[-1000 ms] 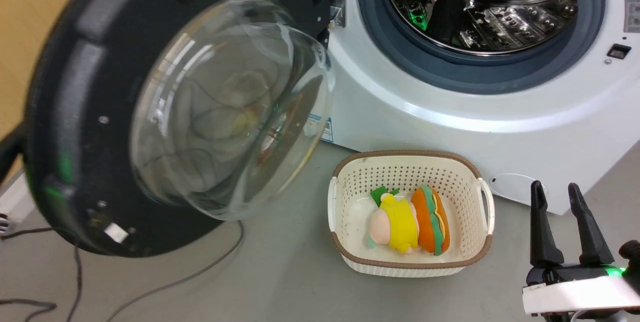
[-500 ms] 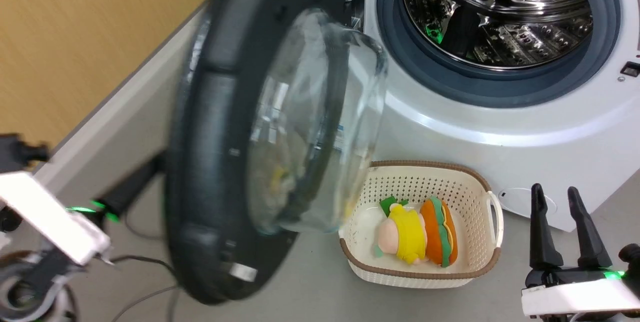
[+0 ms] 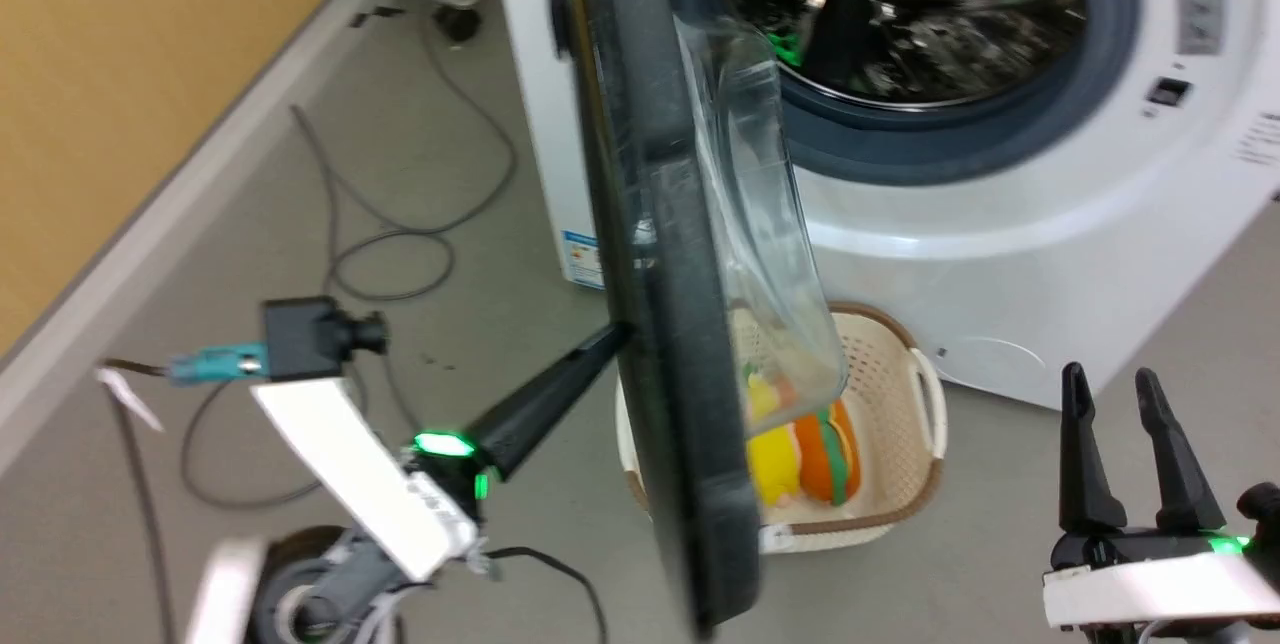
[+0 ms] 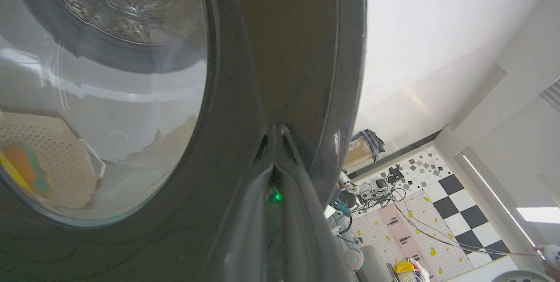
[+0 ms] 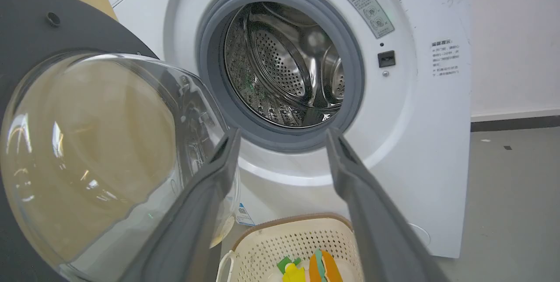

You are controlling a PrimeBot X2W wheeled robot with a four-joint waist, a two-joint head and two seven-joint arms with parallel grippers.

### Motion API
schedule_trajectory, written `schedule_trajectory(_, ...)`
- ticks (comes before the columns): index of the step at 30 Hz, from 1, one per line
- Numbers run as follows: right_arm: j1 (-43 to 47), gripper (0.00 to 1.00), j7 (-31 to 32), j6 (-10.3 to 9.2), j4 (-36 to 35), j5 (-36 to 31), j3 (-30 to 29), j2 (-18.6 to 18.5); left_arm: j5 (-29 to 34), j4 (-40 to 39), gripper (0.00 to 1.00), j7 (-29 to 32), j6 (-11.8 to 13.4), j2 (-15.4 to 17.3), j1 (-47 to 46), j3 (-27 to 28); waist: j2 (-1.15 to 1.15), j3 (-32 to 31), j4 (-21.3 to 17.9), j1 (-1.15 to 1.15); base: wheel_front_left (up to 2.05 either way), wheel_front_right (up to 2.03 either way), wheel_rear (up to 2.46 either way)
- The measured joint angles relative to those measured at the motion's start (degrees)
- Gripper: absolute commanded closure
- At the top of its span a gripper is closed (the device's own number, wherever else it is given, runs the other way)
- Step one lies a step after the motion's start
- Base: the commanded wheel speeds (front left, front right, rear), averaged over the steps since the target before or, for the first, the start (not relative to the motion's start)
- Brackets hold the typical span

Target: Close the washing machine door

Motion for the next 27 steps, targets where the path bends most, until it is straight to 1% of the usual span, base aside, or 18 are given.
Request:
schedule_trajectory(6, -1.8, 0.0, 0.0, 0.0, -0.1, -0.2, 0.7, 0.1, 1.0, 4.1, 1.0, -8.9, 0.0, -1.5, -0.8, -6.0, 0.0, 1.1, -4.4, 0.0, 0.0, 0.0, 0.0)
schedule_trajectory(13, -3.3, 0.0, 0.0, 0.0, -0.2, -0.1, 0.6, 0.1, 1.2, 9.4, 1.0, -17.0, 0.0, -2.0, -3.5, -13.8, 0.0, 2.6, -10.1, 0.0, 0.0, 0.0, 0.0)
schedule_trajectory(21, -3.5, 0.0, 0.0, 0.0, 0.0, 0.1, 1.1, 0.1, 1.0, 15.2, 1.0, -24.5, 0.0, -0.9, -6.7, -20.5, 0.0, 3.6, -15.9, 0.0, 0.0, 0.0, 0.0)
schedule_trajectory(27, -3.6, 0.0, 0.0, 0.0, 0.3, 0.6, 2.3, 0.1, 0.8, 20.1, 1.0, -29.7, 0.0, 0.6, -8.1, -24.1, 0.0, 3.8, -18.5, 0.01, 0.0, 0.0, 0.0)
